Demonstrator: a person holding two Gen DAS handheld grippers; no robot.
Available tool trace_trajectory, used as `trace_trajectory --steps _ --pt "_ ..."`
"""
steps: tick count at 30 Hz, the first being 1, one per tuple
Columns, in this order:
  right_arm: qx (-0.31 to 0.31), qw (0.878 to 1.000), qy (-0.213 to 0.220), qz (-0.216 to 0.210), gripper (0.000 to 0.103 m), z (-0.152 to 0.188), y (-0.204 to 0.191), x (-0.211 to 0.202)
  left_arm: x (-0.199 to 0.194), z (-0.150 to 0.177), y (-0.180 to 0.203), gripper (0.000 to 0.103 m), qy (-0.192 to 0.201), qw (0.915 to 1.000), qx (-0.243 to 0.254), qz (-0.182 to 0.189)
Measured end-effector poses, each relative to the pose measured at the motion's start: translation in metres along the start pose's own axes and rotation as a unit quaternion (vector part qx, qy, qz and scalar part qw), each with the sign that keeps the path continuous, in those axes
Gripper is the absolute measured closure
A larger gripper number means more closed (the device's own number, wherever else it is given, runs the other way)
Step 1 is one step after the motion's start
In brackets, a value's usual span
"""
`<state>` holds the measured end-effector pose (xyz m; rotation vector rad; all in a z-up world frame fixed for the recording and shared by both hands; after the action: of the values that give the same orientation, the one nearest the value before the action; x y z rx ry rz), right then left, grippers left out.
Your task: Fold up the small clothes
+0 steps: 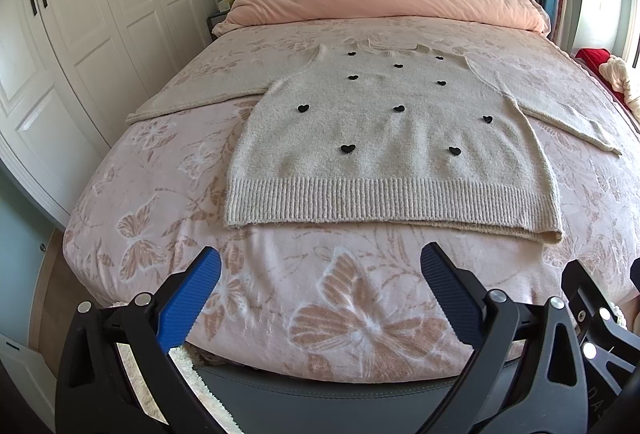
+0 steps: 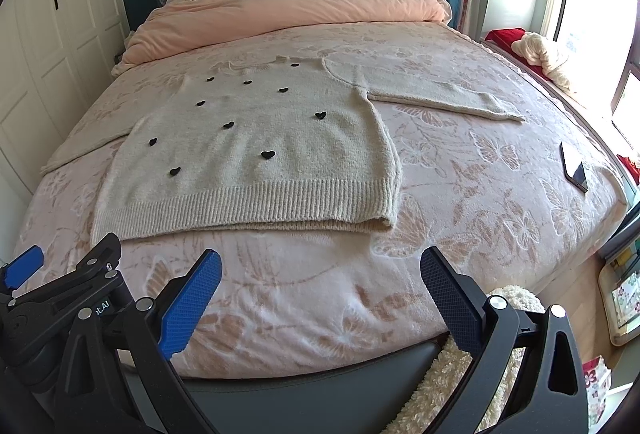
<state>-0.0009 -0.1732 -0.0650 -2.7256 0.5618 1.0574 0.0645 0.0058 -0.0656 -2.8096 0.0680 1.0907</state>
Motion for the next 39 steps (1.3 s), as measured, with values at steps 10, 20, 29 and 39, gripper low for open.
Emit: trace_trajectory --steps 10,20,29,39 --pt "-0.001 1.000 0.000 0.001 0.005 0.0001 0.0005 -0.0004 0.0001 0.0001 -0.0001 0.006 0.000 1.0000 0.002 -0.001" --pt "0.000 1.000 -0.001 0.001 0.005 0.0008 0.0003 0.0001 0.0010 0.0006 -0.0021 0.006 0.000 1.0000 0.002 -0.002" --pt "-0.001 1.000 -0.001 0.003 0.005 0.0013 0.0004 -0.0005 0.0009 0.0006 -0.0019 0.006 0.000 1.0000 0.003 -0.002" --pt "-0.001 1.000 -0.001 0.003 0.005 0.0014 0.0011 -0.0008 0.0009 0.0005 -0.0020 0.006 0.000 1.0000 0.003 -0.002"
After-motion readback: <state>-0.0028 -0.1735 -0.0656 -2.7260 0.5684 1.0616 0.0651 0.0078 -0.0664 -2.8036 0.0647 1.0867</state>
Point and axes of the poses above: each gripper's, at about its wrist camera, not at the fingertips, and x roughly the way its jaws point, y to its right, z to its underside, the point moved 10 cm from there along x, roughly the way its jaws point, and after that the axes turned 8 degrees about y, right-handed, at the moved point
